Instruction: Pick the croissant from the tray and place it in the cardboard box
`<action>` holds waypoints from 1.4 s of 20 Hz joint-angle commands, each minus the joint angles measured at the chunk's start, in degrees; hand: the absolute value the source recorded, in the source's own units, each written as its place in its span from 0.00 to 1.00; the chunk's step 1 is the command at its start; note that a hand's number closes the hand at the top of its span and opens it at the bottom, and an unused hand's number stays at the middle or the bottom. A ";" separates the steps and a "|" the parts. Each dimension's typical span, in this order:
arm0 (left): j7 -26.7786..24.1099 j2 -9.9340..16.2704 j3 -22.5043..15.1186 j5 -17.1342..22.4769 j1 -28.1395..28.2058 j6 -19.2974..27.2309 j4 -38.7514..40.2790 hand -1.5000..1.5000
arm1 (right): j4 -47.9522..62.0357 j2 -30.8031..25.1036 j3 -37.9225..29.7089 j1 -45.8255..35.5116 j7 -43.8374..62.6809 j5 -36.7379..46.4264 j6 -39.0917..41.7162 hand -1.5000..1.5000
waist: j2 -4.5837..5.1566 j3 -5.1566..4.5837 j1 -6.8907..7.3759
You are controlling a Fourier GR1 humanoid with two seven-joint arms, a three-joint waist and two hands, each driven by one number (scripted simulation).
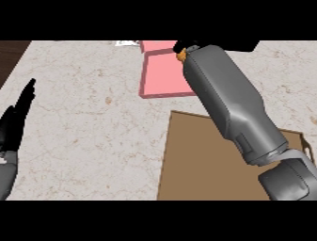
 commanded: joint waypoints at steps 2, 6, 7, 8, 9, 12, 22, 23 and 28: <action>-0.51 -0.11 -0.23 -0.50 -0.02 0.12 -0.06 0.50 | 5.72 0.68 -3.62 -0.03 0.58 -1.05 -9.14 0.00 | 0.22 0.00 0.52; 0.47 -0.72 -1.20 -1.23 0.13 0.35 -1.35 0.50 | 7.05 -1.30 -4.07 -3.52 -3.21 -0.49 -11.40 0.00 | -0.05 0.04 0.81; 1.04 0.16 -0.20 -1.38 -1.71 0.45 0.88 0.50 | 6.79 0.84 -3.27 -1.78 -3.72 0.44 -15.97 0.00 | 0.17 0.02 0.15; 0.11 -0.45 -0.26 -0.85 1.03 0.56 -0.93 0.50 | 6.75 -0.91 -3.67 -2.18 -6.51 0.05 -16.13 0.00 | -0.29 0.04 0.28; 1.26 0.52 0.33 -0.38 -0.53 -0.52 0.15 0.50 | 6.33 0.94 -3.04 -2.71 -5.17 0.88 -19.00 0.00 | -0.27 0.02 0.08; 0.89 0.33 0.42 -0.88 0.46 0.29 -0.36 0.50 | 5.48 0.71 -3.21 -3.37 -6.00 2.11 -24.71 0.00 | -0.52 0.02 -0.30; -0.19 0.51 2.60 0.31 2.89 -0.47 1.63 0.50 | -1.27 0.97 -3.43 -0.59 -10.92 -3.73 -33.69 0.00 | -2.30 0.04 -4.06; 0.39 1.47 3.52 0.36 2.54 -0.46 1.12 0.50 | -1.38 0.87 -5.22 -1.19 -10.76 -1.33 -33.36 0.00 | -2.29 0.04 -4.79; 0.81 3.11 5.92 1.15 5.96 -0.68 -1.37 0.50 | -14.23 0.87 -0.88 5.11 -3.87 1.70 -27.09 0.00 | -3.43 0.06 -7.14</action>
